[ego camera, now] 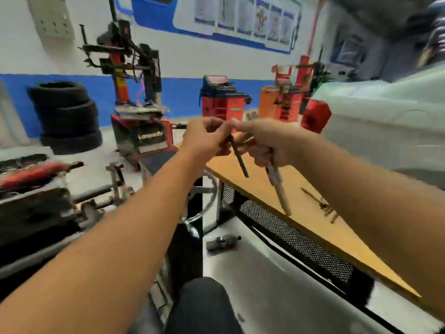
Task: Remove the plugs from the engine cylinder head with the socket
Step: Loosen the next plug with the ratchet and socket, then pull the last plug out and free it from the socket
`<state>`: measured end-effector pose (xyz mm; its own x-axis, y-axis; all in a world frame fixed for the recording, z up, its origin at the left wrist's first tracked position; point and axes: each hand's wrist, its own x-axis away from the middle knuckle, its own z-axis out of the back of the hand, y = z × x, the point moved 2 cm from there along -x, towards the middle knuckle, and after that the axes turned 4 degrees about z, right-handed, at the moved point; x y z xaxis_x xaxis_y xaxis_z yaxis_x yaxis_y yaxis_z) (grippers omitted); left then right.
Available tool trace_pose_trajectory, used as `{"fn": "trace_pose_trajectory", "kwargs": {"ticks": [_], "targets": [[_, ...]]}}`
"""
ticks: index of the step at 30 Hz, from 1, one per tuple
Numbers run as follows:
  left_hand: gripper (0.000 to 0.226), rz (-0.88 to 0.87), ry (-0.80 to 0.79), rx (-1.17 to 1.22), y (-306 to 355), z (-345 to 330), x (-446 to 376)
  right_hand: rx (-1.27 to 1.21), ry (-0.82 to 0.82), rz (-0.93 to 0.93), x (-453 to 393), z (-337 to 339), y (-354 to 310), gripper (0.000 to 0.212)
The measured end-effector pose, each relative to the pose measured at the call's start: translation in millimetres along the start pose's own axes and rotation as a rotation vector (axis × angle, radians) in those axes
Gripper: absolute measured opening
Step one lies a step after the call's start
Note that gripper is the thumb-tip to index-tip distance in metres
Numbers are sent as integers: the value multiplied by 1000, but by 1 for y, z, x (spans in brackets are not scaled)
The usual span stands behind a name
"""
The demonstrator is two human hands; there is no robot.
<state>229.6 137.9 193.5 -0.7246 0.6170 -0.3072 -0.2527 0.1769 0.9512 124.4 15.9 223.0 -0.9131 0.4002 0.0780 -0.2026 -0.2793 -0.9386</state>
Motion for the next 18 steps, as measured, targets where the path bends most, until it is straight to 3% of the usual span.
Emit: {"fn": "trace_pose_trajectory", "kwargs": {"ticks": [3, 5, 6, 9, 11, 13, 18], "targets": [[19, 130, 29, 157, -17, -76, 5, -72, -52, -62, 32, 53, 60, 26], [11, 226, -10, 211, -26, -124, 12, -73, 4, -106, 49, 82, 94, 21], [9, 271, -54, 231, -30, -145, 16, -70, 64, -144, 55, 95, 109, 21], [39, 428, -227, 194, -44, -190, 31, -76, 376, -290, 70, 139, 153, 18], [46, 454, -333, 72, -53, -197, 38, -42, 614, -343, 77, 170, 183, 15], [45, 413, -410, -59, -64, -190, 39, 28, 728, -391, 82, 194, 211, 15], [35, 429, -317, -217, -82, -146, 32, -12, 729, -572, 87, 213, 265, 19]]}}
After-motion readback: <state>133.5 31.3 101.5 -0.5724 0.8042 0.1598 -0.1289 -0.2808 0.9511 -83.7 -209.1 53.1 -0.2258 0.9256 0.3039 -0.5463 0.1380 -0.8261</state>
